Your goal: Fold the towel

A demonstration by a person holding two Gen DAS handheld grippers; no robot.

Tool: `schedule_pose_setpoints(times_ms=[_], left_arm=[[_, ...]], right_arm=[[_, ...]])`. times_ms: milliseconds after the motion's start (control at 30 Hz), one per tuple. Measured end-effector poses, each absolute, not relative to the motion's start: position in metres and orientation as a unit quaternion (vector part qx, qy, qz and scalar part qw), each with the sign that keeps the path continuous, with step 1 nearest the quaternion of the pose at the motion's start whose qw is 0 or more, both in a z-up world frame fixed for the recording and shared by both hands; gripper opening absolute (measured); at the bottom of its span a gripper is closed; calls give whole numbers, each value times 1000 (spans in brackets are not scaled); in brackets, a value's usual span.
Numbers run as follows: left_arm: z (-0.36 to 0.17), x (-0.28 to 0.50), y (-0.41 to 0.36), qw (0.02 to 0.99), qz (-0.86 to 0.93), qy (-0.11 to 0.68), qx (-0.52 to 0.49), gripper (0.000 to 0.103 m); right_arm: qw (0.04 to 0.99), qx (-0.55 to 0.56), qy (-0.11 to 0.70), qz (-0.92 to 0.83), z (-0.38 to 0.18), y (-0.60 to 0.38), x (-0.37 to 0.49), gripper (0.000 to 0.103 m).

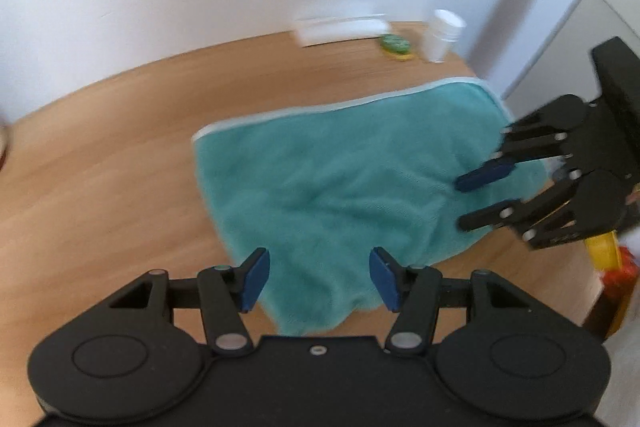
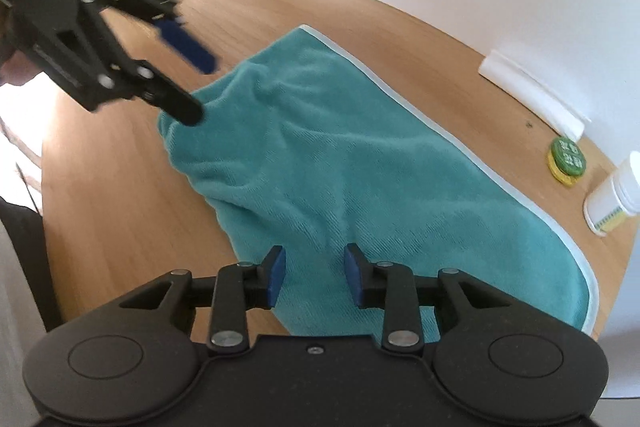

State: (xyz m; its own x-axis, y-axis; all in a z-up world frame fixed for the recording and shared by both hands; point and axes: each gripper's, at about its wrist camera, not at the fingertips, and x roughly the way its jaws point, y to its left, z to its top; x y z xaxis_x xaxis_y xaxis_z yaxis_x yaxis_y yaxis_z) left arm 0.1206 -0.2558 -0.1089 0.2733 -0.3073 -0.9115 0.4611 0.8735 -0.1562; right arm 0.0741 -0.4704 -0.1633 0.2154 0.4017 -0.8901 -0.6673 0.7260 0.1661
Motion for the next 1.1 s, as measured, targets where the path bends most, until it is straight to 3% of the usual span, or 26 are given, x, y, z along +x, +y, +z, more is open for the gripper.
schedule_pose_setpoints(times_ms=[333,400,467,500,567,1100], left_arm=[[-132,115,-239,798,-177,576,21,56],[-136,112,-240,797,-176,578,3,47],[-140,111,-242,798,-179,575,-13,19],[-144,111,-240,795,-179,578,-34,12],[-148,108,-235,797,-178,574,-62,11],[-148,116,-220,786,-234,572,29,8]], right_arm=[[769,-113,528,342,-169,-470,71,37],[769,-113,528,342,-169,-470,71,37],[769,-117,529,341,-168,-469,71,38],[768,-118,529,340,-168,-469,70,38],[767,-119,531,339,-169,-468,71,38],[731,-167,550,369,-168,-470,70,38]])
